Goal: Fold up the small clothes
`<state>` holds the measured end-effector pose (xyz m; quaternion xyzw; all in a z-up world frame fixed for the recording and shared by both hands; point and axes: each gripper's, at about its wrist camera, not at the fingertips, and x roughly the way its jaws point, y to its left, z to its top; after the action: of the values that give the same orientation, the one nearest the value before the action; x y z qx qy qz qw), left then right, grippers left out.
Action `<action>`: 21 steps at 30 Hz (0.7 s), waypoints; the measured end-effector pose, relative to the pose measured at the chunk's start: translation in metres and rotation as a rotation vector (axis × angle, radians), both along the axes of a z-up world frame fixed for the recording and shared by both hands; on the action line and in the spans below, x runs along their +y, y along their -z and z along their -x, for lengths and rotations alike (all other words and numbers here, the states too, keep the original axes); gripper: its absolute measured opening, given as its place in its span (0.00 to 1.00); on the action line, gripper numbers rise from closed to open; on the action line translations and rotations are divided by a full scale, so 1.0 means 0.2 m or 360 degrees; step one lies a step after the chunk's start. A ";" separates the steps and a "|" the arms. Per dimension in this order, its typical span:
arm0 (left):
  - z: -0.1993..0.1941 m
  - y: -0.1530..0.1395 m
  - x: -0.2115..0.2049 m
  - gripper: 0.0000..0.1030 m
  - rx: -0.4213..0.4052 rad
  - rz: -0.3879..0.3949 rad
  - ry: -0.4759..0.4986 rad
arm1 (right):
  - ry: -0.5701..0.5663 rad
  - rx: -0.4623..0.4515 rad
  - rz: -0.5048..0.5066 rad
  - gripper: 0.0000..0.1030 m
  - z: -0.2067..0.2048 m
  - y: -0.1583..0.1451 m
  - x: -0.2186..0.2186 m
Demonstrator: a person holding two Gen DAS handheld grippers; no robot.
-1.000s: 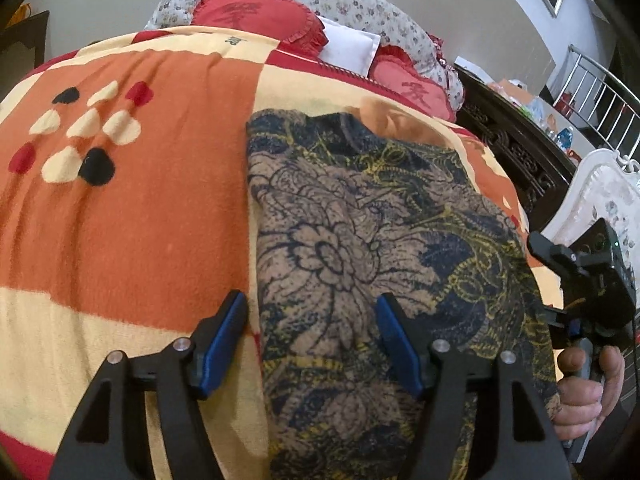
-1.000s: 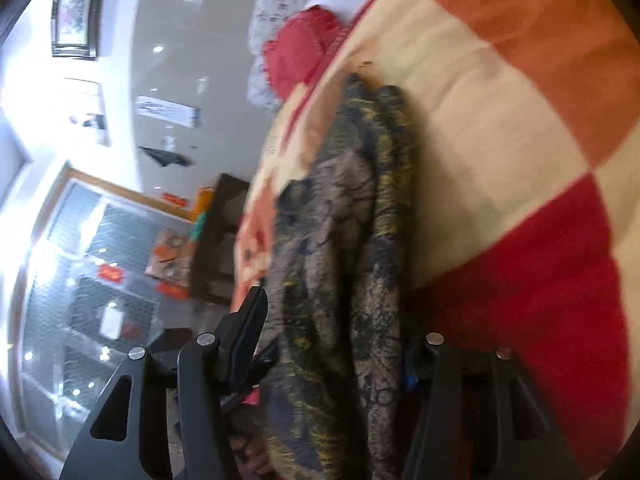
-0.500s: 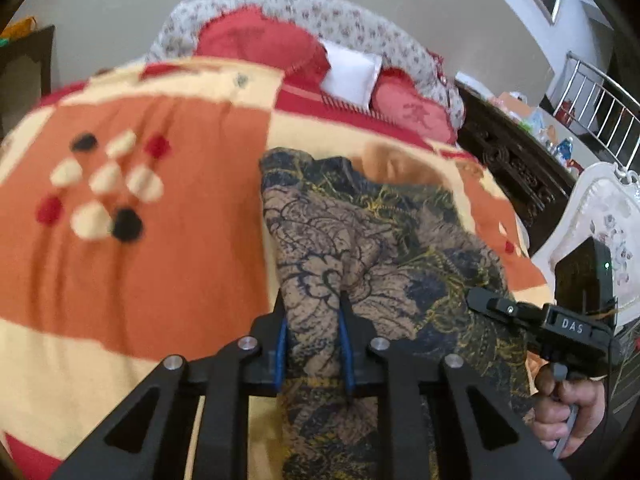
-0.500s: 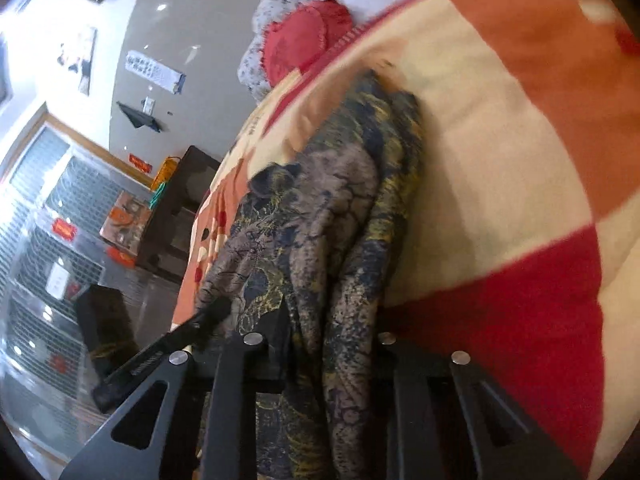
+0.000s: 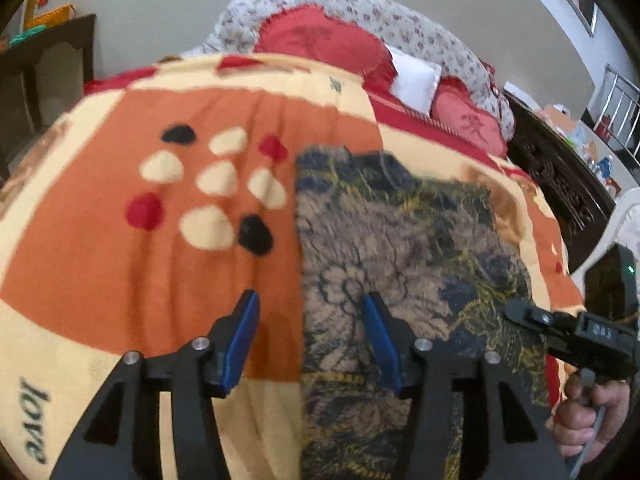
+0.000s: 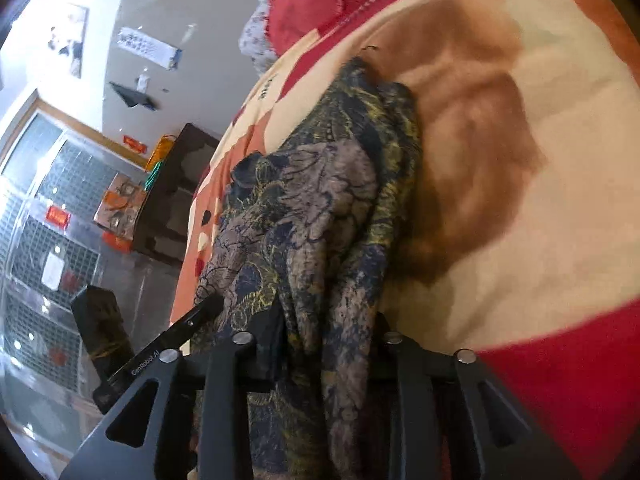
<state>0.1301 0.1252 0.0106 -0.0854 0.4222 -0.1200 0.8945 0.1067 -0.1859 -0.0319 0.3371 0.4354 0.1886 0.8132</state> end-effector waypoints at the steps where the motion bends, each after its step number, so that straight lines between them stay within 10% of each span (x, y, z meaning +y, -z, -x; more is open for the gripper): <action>1: 0.01 -0.03 0.01 0.56 -0.0029 0.0002 -0.0018 | -0.0007 -0.0019 0.0048 0.29 0.02 -0.04 0.00; 10: 0.03 -0.24 -0.17 0.63 -0.0235 -0.0016 0.0020 | 0.0073 -0.0494 0.0954 0.20 0.19 -0.51 0.33; 18: -0.17 0.14 -0.29 0.61 0.0083 -0.0235 -0.0097 | 0.0024 -0.0153 0.1080 0.02 -0.08 -0.13 0.44; 21: -0.14 0.16 -0.30 0.61 -0.0010 -0.0259 -0.0110 | 0.0016 -0.0248 0.1023 0.00 -0.06 -0.07 0.39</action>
<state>0.1586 0.0647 -0.0215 -0.0266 0.4247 -0.0547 0.9033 0.1184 -0.1078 -0.0185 0.0501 0.4074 0.0628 0.9097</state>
